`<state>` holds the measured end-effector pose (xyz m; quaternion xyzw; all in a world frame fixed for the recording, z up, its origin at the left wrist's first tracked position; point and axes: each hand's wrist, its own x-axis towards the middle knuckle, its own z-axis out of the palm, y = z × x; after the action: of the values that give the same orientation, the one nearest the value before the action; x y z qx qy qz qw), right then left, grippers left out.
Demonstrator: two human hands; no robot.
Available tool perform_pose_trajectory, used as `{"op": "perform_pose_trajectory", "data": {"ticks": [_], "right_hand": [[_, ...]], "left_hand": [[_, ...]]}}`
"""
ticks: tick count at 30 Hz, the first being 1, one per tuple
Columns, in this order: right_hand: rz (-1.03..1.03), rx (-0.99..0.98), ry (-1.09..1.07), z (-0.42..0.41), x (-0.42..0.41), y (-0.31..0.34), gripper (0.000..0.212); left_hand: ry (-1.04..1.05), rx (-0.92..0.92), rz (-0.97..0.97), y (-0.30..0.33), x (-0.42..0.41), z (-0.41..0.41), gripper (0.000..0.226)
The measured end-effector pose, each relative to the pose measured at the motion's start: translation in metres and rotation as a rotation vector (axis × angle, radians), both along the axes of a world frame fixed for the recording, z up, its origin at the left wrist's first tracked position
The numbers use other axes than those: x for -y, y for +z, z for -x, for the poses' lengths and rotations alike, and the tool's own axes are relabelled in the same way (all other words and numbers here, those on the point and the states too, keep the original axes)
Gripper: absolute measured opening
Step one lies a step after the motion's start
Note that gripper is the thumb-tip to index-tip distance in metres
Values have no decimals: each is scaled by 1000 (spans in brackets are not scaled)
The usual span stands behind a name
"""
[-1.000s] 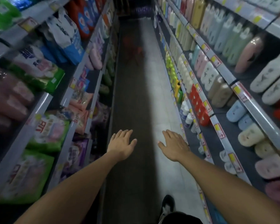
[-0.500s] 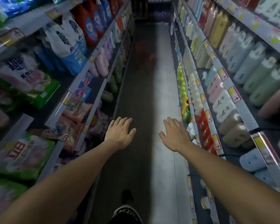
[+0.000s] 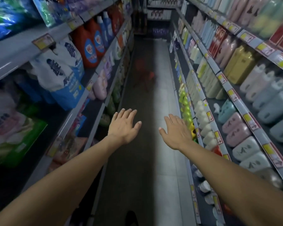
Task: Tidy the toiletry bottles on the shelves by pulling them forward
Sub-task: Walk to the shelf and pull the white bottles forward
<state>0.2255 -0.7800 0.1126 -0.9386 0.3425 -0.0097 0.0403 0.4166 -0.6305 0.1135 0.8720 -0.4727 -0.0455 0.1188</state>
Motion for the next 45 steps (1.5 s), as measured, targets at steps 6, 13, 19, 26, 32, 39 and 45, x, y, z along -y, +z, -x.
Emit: {"op": "perform_pose_trajectory", "data": {"ticks": [6,13,19,26,32,39,45], "right_hand": [[-7,40,-49,-72,51,13,67],[-21,50,-70,-122,125,9,68],[-23,73,-54,-160,217,-3,70],[-20,88,-13,-202,350,3,71],[-6,87,32,-237,452,7,78],[-33,45,74,-285,532,-2,77],[-33,5,92,-342,588,-15,77]], "left_hand": [[-34,-17,17,8,59,-73,70],[-59,-28,7,2,137,-124,71],[-67,6,-16,-4,229,-159,72],[-46,36,-34,4,360,-195,72],[-4,39,-54,8,452,-221,72],[36,35,-67,3,523,-261,72],[28,32,-102,-18,574,-322,73]]}}
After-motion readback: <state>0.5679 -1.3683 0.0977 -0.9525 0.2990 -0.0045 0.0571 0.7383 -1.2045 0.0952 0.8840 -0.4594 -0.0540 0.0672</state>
